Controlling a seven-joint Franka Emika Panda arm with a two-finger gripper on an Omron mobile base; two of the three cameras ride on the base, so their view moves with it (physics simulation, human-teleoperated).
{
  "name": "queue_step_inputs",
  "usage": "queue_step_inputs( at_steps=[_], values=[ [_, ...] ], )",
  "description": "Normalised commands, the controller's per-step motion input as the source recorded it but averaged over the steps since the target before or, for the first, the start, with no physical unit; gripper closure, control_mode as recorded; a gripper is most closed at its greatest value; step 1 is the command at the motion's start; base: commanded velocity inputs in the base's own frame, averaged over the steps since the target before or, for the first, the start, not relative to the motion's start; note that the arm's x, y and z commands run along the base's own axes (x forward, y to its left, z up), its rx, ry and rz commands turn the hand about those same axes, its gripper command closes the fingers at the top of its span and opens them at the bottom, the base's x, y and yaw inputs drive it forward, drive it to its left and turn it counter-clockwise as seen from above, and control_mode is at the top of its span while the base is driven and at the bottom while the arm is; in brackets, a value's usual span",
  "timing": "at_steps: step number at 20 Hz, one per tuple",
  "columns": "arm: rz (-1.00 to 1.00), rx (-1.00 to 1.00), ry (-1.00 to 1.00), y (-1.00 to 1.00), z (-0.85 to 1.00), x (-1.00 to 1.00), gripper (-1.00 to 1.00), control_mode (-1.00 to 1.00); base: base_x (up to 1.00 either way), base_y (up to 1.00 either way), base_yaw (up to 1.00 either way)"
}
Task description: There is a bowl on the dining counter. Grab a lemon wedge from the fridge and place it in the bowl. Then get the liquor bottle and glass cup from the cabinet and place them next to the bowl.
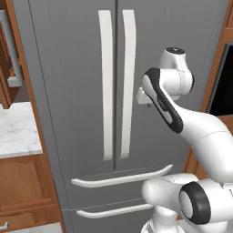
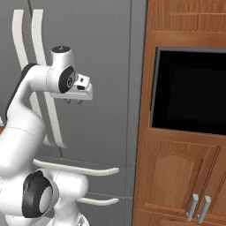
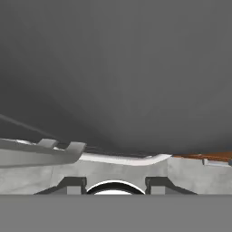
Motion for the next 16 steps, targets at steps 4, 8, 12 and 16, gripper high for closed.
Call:
queue_step_inputs(
  at_steps=[4, 8, 12, 16],
  values=[
    [0.0, 0.0, 0.0, 0.0, 0.0, 0.0, -1.0, 1.0, -0.25, -0.02, 0.0],
    [0.0, 0.0, 0.0, 0.0, 0.0, 0.0, -1.0, 1.0, -0.63, -0.08, -0.03],
    [0.0, 0.0, 0.0, 0.0, 0.0, 0.0, -1.0, 1.0, -0.96, 0.38, -0.07],
    [0.0, 0.0, 0.0, 0.0, 0.0, 0.0, -1.0, 1.0, -0.56, 0.76, -0.07]
  ],
)
